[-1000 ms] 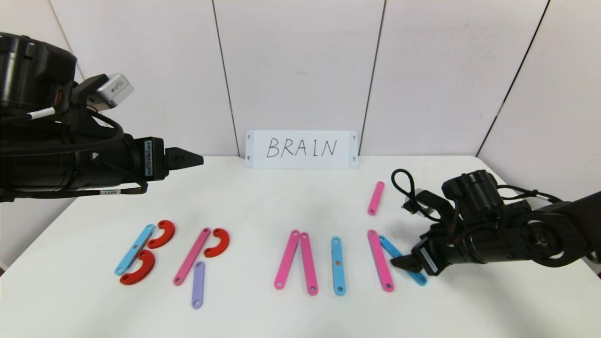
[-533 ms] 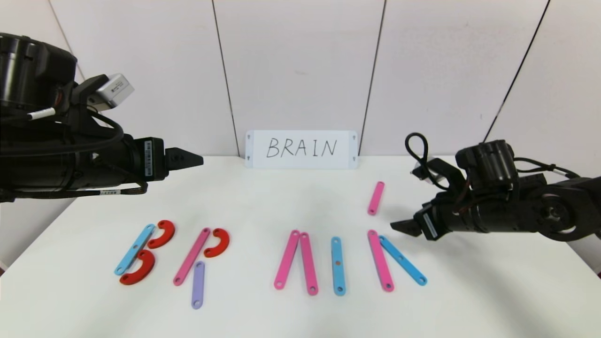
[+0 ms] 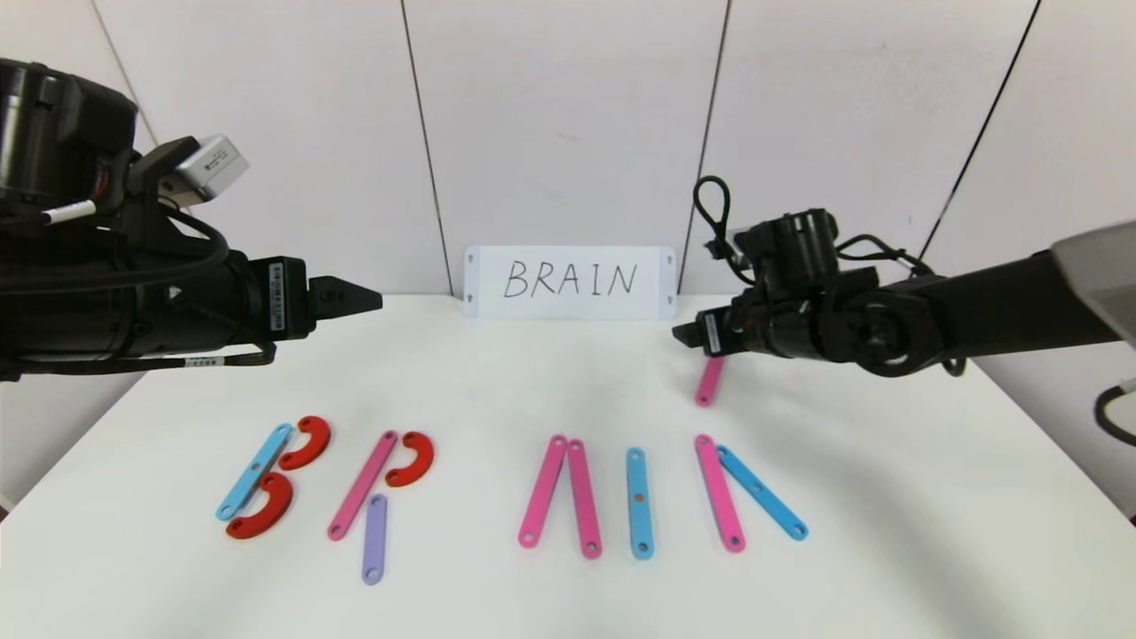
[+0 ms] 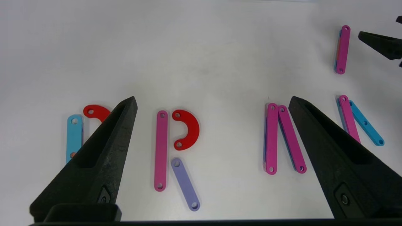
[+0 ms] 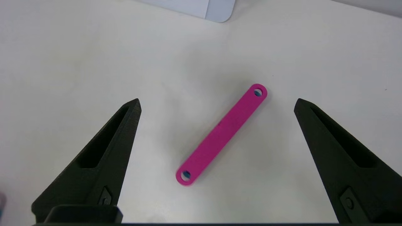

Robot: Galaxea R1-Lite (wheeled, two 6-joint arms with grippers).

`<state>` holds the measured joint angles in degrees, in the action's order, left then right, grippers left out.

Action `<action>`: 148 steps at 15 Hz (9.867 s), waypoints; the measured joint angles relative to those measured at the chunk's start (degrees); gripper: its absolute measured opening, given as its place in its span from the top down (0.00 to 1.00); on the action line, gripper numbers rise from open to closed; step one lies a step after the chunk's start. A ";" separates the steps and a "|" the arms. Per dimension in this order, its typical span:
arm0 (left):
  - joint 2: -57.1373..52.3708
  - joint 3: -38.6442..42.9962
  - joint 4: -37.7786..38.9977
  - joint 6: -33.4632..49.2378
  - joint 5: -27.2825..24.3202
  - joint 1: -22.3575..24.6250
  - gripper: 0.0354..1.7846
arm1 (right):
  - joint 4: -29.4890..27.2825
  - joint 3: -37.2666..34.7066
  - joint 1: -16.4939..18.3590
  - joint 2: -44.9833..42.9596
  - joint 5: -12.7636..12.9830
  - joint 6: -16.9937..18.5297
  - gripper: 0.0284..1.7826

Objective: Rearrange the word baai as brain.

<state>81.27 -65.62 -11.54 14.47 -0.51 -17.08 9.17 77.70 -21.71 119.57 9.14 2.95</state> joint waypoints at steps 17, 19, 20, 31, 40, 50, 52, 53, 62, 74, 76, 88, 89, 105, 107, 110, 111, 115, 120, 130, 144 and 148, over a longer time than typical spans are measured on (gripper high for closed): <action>-0.32 0.07 0.02 0.02 -0.11 -0.01 0.06 | -0.93 2.26 -1.49 7.62 11.50 12.59 0.05; -0.32 0.07 0.02 0.02 -0.09 -0.01 0.06 | -0.96 2.23 -1.60 8.46 11.75 13.86 0.05; -0.32 0.07 0.02 0.02 -0.11 -0.01 0.06 | -0.96 2.08 -1.63 8.72 11.85 13.95 0.05; -0.33 0.07 0.00 0.02 -0.17 -0.06 0.06 | -0.90 2.17 -1.63 9.62 12.74 14.46 0.05; -0.33 0.07 0.02 -0.01 -0.17 -0.06 0.06 | -0.68 2.08 -1.82 10.51 12.70 14.71 0.05; -0.33 0.05 0.02 0.02 -0.12 -0.06 0.06 | -0.77 2.01 -1.83 10.89 13.40 14.71 0.50; -0.33 0.05 0.02 0.02 -0.15 -0.06 0.06 | -0.93 1.88 -1.79 10.86 13.35 14.35 0.70; -0.33 0.05 0.00 0.02 -0.15 -0.06 0.06 | -0.77 1.45 -1.77 10.79 13.15 13.95 0.78; -0.35 0.11 0.00 0.02 -0.12 -0.06 0.06 | -1.89 0.30 -0.67 9.18 13.31 12.70 0.84; -0.79 0.24 0.02 0.00 -0.17 -0.17 0.06 | -11.47 -19.02 2.67 -15.07 11.12 11.40 0.84; -0.90 0.33 0.00 0.00 -0.17 -0.15 0.06 | -10.29 -25.17 2.06 -20.15 7.63 11.76 0.84; -0.74 0.38 0.00 0.00 -0.50 -0.33 0.06 | 12.43 -42.68 -0.59 -21.14 2.68 14.02 0.84; -0.73 0.38 0.02 0.00 -0.52 -0.33 0.06 | 12.46 -43.03 -0.61 -20.77 2.71 14.02 0.84; -0.60 0.30 0.00 0.00 -0.45 -0.33 0.06 | 20.59 -45.09 -0.69 -12.54 2.99 15.15 0.84; -0.55 0.33 0.02 0.02 -0.48 -0.30 0.06 | 20.59 -45.09 -0.30 -12.37 2.95 15.15 0.84; -0.49 0.41 0.02 0.00 -0.48 -0.33 0.06 | 20.59 -44.87 0.09 -12.12 2.78 15.15 0.84; -0.46 0.41 0.02 0.00 -0.45 -0.33 0.06 | 20.65 -44.78 0.09 -12.01 2.76 15.15 0.84; -0.43 0.41 0.02 0.02 -0.50 -0.33 0.06 | 20.68 -44.67 0.07 -11.82 2.60 15.13 0.84; -0.40 0.41 0.02 0.00 -0.54 -0.33 0.06 | 20.52 -44.43 0.07 -11.74 2.71 15.15 0.84; -0.40 0.63 0.02 0.00 -0.50 -0.74 0.06 | 22.97 -44.50 2.29 -11.98 3.62 14.93 0.39; 0.04 0.68 0.00 0.00 -0.52 -0.94 0.06 | 23.84 -44.91 3.13 -13.07 3.62 15.04 0.03; -0.24 0.61 0.00 0.05 -0.54 -1.13 0.06 | 22.66 -41.74 3.25 -18.41 4.00 14.21 0.03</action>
<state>81.03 -65.01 -11.54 14.52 -1.05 -18.21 31.83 35.96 -18.46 101.16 13.14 17.16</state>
